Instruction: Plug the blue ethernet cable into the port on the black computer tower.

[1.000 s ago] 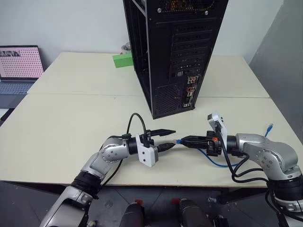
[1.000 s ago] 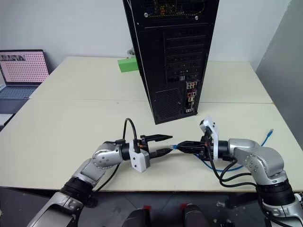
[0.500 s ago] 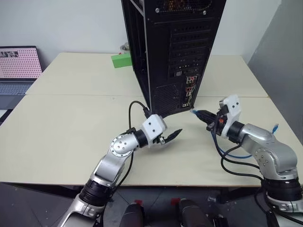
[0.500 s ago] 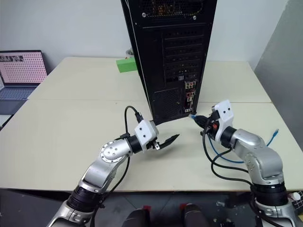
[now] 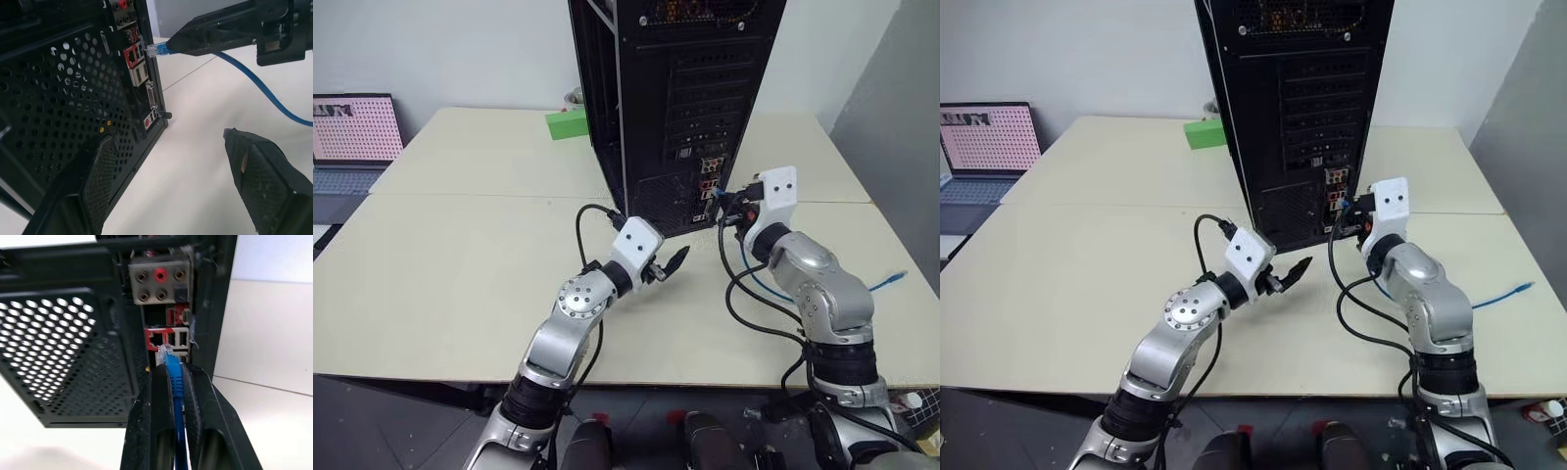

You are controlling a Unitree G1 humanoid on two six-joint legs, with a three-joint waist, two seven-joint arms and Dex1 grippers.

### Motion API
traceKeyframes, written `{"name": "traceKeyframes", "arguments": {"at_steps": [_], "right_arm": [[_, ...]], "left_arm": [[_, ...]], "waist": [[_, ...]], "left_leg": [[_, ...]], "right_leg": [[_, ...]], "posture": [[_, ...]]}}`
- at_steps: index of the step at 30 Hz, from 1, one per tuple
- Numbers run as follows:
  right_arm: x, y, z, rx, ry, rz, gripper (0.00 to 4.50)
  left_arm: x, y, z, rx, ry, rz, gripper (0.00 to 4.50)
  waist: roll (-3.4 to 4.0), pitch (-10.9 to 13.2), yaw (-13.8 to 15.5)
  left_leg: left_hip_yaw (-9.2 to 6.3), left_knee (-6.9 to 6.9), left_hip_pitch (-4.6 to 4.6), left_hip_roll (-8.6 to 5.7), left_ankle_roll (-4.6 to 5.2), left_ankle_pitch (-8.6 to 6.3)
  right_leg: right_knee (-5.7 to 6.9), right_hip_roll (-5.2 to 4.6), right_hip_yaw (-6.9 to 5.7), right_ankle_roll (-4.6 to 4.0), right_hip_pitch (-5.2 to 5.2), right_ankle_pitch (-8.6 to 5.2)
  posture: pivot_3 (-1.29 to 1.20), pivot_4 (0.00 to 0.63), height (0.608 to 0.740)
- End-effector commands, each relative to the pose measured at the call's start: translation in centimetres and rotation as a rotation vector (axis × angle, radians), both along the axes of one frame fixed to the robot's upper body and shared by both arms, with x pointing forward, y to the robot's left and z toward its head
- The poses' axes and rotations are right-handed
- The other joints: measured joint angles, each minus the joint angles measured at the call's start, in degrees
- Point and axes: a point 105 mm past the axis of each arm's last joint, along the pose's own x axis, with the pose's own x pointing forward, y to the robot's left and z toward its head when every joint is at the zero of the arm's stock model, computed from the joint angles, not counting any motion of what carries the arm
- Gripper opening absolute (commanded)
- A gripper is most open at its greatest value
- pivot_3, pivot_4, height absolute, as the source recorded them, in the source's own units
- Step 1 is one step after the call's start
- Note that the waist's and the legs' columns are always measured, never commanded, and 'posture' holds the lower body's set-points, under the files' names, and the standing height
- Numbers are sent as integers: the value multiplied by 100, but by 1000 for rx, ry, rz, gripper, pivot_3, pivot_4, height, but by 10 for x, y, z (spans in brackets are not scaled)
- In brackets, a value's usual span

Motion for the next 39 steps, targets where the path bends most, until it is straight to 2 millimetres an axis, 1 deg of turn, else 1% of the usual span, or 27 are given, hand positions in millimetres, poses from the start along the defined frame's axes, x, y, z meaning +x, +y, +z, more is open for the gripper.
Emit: {"name": "traceKeyframes", "arguments": {"at_steps": [1, 9, 14, 25, 31, 39], "right_arm": [[2, 7, 19, 8, -72, 9, 2], [5, 17, 20, 20, -76, 27, 0], [6, 20, 21, 25, -81, 29, 0], [11, 17, 24, 12, -101, -5, 0], [11, 18, 24, 5, -104, -5, 0], [12, 16, 27, -22, -142, -37, 0]], "left_arm": [[0, 0, 24, -59, -55, 19, 3626], [5, -2, 35, -133, -62, 63, 3626], [8, 0, 32, -130, -60, 78, 3626], [5, 1, 28, -113, -62, 74, 3626], [5, 1, 28, -110, -63, 73, 3626], [5, 1, 26, -103, -64, 67, 3626]], "waist": [[0, 0, 0], [0, 0, 0], [0, 0, -1], [0, 0, -18], [0, 0, -20], [0, 0, -30]], "left_leg": [[0, 0, 0, 0, 0, 0], [0, -1, -1, 0, 0, 0], [0, -1, -1, 0, 0, 0], [1, -1, 0, 0, 0, 0], [1, -1, 0, 0, 0, 0], [1, -1, 1, 0, 0, 0]], "right_leg": [[0, 0, 0, 0, 0, 0], [-1, 0, 0, 0, -1, 0], [-1, 0, 0, 0, -1, 0], [0, 0, 1, 0, -2, 0], [1, 0, 2, 0, -2, 0], [1, 0, 2, 1, -3, 1]], "posture": [[0, 150, 740], [0, 150, 740], [0, 150, 740], [0, 150, 740], [0, 150, 740], [0, 150, 740]]}}
